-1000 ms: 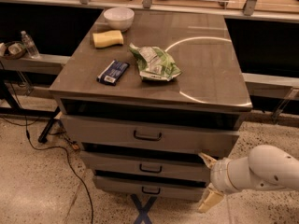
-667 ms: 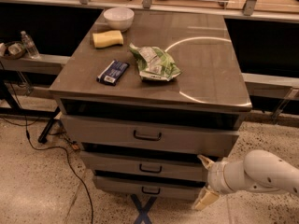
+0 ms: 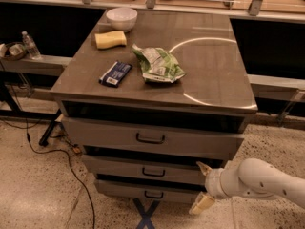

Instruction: Open middle drawer

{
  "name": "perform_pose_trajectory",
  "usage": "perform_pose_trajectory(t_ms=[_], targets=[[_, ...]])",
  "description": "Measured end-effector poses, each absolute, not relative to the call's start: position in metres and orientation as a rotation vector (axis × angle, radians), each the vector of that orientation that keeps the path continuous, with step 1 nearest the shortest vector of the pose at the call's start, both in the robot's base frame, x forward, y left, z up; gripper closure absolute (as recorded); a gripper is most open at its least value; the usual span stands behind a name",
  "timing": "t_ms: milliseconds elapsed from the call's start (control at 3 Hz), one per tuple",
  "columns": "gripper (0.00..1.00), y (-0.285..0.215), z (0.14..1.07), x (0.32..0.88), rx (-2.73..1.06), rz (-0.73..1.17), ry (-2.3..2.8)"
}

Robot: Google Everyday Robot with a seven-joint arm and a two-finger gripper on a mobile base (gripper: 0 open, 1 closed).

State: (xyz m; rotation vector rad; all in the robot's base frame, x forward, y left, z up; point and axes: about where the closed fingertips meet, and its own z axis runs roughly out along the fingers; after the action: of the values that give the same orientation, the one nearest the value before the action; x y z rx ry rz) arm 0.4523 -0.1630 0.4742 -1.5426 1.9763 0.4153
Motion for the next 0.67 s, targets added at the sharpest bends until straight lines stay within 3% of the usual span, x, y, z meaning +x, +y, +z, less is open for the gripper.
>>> perform_pose_trajectory(t_ms=[667], targets=[[0.00, -0.1436, 0.4514, 0.4742, -1.490, 0.432, 1.966]])
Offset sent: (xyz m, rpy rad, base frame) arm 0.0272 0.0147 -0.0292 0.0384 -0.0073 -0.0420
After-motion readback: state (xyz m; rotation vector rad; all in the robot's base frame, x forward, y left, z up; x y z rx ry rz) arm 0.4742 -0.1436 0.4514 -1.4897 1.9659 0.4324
